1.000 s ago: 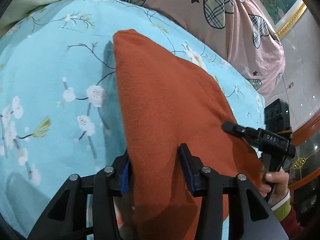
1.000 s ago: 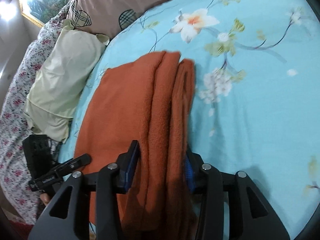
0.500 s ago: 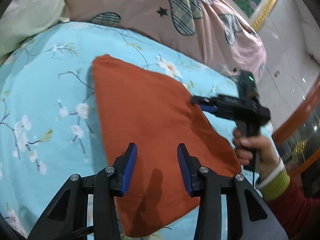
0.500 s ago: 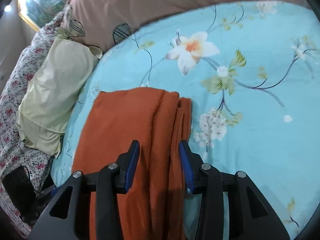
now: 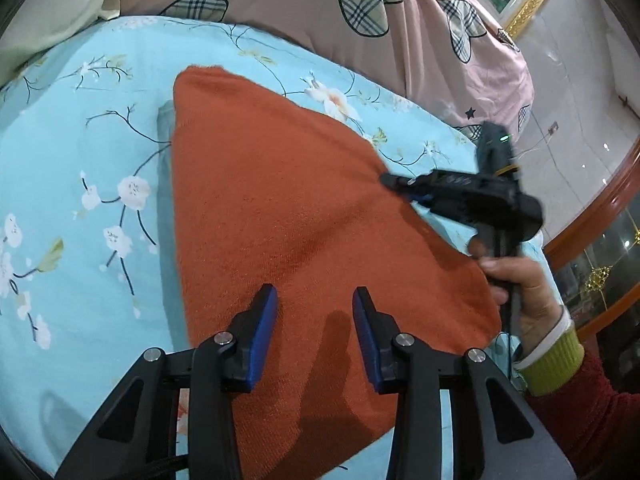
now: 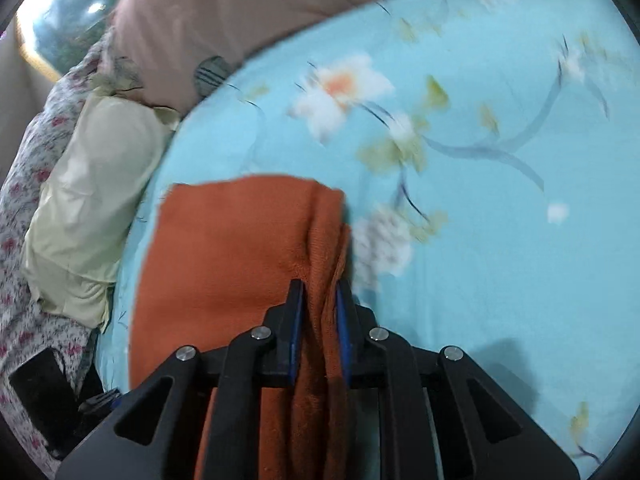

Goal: Fold small clothes

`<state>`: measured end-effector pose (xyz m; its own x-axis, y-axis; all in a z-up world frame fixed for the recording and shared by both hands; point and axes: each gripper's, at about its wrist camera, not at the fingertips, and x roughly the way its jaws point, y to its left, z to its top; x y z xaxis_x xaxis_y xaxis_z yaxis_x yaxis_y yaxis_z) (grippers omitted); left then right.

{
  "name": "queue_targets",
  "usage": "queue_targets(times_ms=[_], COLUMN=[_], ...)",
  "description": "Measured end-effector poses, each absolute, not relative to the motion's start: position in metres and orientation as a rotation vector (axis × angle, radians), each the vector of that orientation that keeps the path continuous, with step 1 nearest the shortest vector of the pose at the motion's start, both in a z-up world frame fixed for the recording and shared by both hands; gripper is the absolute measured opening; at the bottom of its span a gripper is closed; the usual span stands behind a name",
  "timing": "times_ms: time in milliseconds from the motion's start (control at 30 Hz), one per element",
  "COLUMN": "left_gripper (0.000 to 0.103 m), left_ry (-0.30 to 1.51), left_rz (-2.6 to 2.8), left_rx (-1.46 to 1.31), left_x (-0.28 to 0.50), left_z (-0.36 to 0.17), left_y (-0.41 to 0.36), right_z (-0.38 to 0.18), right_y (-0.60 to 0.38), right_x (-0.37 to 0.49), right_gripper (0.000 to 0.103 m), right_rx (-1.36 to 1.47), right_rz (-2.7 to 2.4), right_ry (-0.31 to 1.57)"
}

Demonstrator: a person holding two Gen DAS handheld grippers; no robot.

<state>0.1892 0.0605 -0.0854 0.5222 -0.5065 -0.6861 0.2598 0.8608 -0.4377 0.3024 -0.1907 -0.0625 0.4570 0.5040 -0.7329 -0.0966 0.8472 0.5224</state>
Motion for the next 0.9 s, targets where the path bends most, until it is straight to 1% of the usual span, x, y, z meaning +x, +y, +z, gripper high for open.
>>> queue_targets(times_ms=[100,200,267,367,433,567,633,667,700,733,833,900], left_gripper=[0.037,0.036,0.036,0.036,0.035,0.035,0.034,0.027,0.021,0.013,0.008,0.008], left_ry=[0.912,0.920,0.919,0.884,0.876,0.880,0.911,0.930,0.958,0.978,0.994,0.991], left_rz=[-0.450,-0.443,-0.454,-0.434,-0.413,-0.376,-0.376,-0.351,-0.326,-0.314,-0.311,-0.305], left_rx=[-0.266,-0.247,-0.264,-0.258,-0.278,-0.344,-0.359,-0.342,-0.328,-0.320,-0.316,-0.312], left_x=[0.189,0.190,0.192,0.201,0.216,0.256,0.279,0.289,0.300,0.309,0.321,0.318], left_z=[-0.090,-0.089,-0.081,-0.067,-0.060,-0.060,-0.068,-0.073,-0.080,-0.086,-0.091,-0.086], left_y=[0.057,0.055,0.058,0.070,0.077,0.090,0.090,0.088,0.087,0.086,0.086,0.087], right_z=[-0.062,-0.053,-0.036,-0.008,-0.001,-0.013,-0.031,-0.042,-0.051,-0.055,-0.055,-0.050], right_y=[-0.191,-0.190,-0.193,-0.187,-0.178,-0.151,-0.144,-0.143,-0.146,-0.152,-0.160,-0.159], right_x=[0.301,0.300,0.293,0.289,0.295,0.321,0.333,0.339,0.344,0.346,0.347,0.343], right_gripper=[0.017,0.019,0.023,0.023,0.023,0.023,0.023,0.012,0.005,0.000,0.000,0.000], right_rx=[0.433,0.394,0.379,0.368,0.393,0.409,0.367,0.341,0.337,0.347,0.389,0.356], right_rz=[0.372,0.352,0.314,0.333,0.374,0.426,0.366,0.319,0.294,0.275,0.270,0.269], right_ry=[1.029,1.036,1.010,0.946,0.955,1.020,1.071,1.086,1.082,1.064,1.058,1.046])
